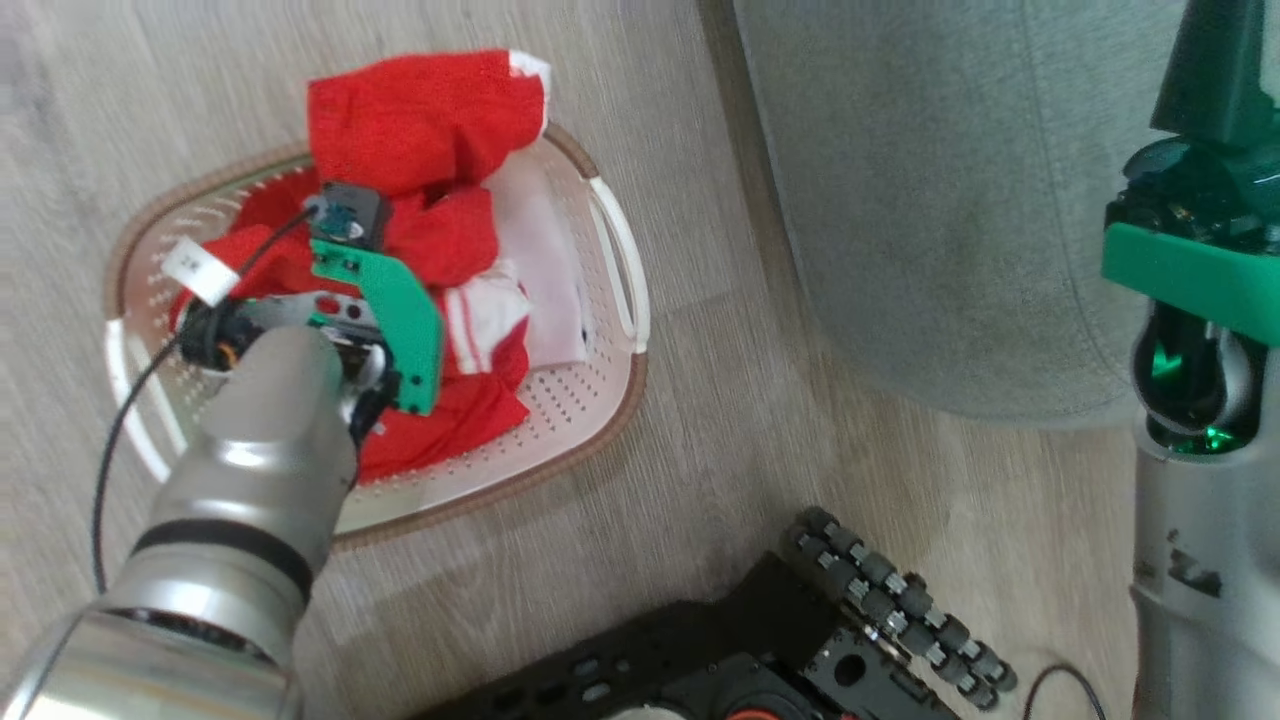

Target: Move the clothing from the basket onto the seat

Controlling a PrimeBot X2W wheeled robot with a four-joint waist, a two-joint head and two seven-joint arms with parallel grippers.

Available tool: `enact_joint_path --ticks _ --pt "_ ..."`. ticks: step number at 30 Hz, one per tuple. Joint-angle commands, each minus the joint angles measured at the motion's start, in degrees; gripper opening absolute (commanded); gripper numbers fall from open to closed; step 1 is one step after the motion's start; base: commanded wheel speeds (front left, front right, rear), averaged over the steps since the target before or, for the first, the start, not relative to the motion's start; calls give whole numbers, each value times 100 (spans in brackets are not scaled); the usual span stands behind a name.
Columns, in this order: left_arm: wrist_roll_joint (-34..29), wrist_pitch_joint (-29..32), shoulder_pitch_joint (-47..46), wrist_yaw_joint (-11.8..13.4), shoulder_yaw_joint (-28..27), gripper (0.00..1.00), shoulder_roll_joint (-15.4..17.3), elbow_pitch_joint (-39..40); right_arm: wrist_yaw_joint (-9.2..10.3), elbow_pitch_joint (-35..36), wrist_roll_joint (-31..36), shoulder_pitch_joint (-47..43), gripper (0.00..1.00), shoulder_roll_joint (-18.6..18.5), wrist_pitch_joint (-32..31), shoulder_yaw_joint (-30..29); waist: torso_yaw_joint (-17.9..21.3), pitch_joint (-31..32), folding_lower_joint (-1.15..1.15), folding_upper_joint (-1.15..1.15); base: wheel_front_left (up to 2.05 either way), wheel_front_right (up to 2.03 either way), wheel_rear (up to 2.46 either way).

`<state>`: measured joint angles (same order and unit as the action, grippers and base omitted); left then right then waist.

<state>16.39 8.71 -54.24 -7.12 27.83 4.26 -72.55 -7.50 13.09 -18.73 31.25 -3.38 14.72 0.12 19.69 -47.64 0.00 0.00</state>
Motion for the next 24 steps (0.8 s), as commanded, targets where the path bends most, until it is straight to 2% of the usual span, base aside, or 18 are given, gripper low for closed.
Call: enact_joint_path --ticks 1,8,24 --pt "68 -92 220 -34 6 0 -18 143 1 157 -12 -100 100 49 28 36 -67 204 0 0 0 0 0" --pt "583 -488 641 -35 463 0 -105 571 1 -17 169 -305 100 28 28 75 -276 940 0 0 0 0 0" --pt "1888 -1312 1415 -36 1563 0 -128 1855 1 -384 154 -1125 100 -300 -70 116 -865 2807 0 0 0 0 0"
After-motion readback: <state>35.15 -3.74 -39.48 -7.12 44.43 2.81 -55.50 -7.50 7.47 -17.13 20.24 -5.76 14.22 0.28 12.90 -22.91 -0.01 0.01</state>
